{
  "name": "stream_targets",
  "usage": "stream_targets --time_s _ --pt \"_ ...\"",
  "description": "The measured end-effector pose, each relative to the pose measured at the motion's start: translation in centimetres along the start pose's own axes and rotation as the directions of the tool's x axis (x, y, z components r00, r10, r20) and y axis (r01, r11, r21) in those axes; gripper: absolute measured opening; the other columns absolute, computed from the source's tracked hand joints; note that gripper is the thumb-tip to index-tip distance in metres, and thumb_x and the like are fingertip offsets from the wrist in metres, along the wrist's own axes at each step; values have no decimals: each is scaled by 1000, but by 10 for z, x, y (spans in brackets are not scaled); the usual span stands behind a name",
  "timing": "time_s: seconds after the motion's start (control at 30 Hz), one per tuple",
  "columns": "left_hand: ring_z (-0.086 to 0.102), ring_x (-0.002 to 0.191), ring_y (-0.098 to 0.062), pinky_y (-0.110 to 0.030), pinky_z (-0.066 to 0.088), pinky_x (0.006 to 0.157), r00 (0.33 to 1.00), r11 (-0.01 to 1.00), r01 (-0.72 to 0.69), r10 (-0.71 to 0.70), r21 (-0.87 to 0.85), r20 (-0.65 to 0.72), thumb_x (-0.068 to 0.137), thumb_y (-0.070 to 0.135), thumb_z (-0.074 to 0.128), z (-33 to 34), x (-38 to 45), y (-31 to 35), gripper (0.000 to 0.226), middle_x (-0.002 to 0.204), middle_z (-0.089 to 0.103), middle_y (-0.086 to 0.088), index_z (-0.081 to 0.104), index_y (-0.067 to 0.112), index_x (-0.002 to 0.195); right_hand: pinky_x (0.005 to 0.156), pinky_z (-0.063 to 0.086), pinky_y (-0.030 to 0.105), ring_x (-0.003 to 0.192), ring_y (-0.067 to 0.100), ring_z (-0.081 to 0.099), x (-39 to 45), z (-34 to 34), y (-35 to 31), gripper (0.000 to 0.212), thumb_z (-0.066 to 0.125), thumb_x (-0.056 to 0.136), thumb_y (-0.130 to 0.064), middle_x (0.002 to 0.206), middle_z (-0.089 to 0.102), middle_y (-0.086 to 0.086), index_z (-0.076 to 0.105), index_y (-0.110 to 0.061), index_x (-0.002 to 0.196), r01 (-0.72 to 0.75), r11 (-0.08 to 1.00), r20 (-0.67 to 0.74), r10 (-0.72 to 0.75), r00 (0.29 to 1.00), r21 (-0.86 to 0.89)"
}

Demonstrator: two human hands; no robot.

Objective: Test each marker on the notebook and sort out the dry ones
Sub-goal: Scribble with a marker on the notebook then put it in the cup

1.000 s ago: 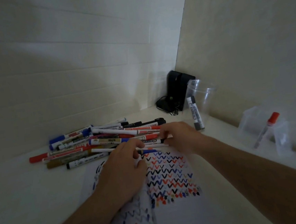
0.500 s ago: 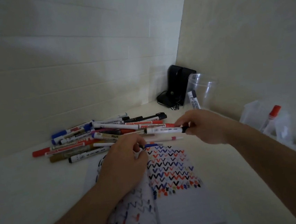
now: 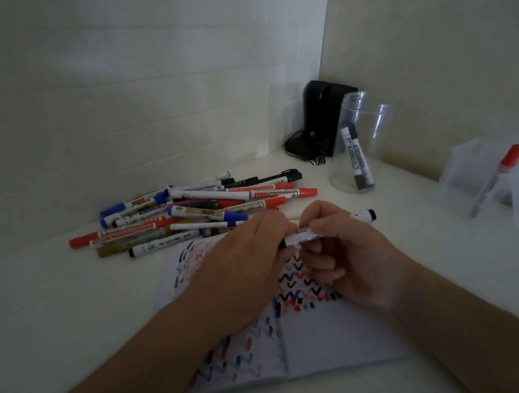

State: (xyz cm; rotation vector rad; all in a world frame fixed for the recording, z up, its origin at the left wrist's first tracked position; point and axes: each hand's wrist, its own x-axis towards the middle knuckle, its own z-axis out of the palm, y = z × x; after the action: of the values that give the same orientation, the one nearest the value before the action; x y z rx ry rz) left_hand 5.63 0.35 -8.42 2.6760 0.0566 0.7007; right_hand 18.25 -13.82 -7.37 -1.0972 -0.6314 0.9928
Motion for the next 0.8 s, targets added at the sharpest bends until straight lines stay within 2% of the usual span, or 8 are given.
stream_targets --time_s 0.03,0.1,0.17,0.3,0.47,0.6,0.73,0.8 --pt "47 81 -8 -20 37 70 999 1000 8 -8 0 39 109 33 42 0 -2 3 20 97 52 10 53 22 121 40 19 21 47 13 33 -2 -1 -1 19 70 82 -21 67 43 7 52 -14 85 2 1000 -9 -2 1000 21" --pt "48 81 -4 -16 36 70 993 999 28 -24 -30 115 110 35 37 1 -6 8 24 95 48 16 46 27 130 38 22 19 41 13 33 -4 -1 -1 15 65 91 -24 61 46 9 54 -14 88 27 998 -51 -30 998 -61" --pt "50 77 -3 -11 38 69 988 999 42 -39 -17 151 110 39 33 3 -9 10 33 90 48 18 41 29 140 36 26 18 38 13 38 -6 4 3 8 57 101 -14 58 50 10 56 -10 95 107 978 -92 -124 988 -177" --pt "51 58 -5 -13 37 52 997 999 3 -7 52 80 103 56 22 -2 -11 12 49 65 42 19 45 31 138 36 31 17 36 11 45 -11 12 4 14 51 101 -4 56 53 11 62 -9 95 189 952 -125 -223 967 -240" --pt "53 57 0 -14 36 50 998 997 5 -1 -77 59 106 49 34 1 -9 15 31 55 41 14 45 33 130 36 27 17 39 13 46 -12 12 5 28 49 99 -2 60 56 14 74 -13 93 157 973 -133 -180 975 -169" --pt "52 55 -1 -16 34 48 991 992 60 -45 -114 124 103 50 36 -2 -9 17 38 56 46 9 48 31 133 34 25 17 41 12 44 -12 15 6 38 48 99 -1 65 59 13 80 -20 91 115 987 -132 -129 983 -112" --pt "52 57 0 -16 32 49 985 985 72 -45 -155 168 103 54 35 -3 -8 19 31 74 57 30 45 43 130 33 26 17 40 11 43 -13 14 5 41 46 100 -1 62 58 10 81 -21 95 105 991 -118 -114 986 -78" --pt "52 55 -4 -20 33 49 984 979 93 -63 -182 168 102 56 35 -4 -7 20 29 73 57 25 48 44 124 33 27 17 38 10 42 -13 11 5 43 44 100 -1 59 55 10 81 -22 98 114 992 -101 -119 988 -46"
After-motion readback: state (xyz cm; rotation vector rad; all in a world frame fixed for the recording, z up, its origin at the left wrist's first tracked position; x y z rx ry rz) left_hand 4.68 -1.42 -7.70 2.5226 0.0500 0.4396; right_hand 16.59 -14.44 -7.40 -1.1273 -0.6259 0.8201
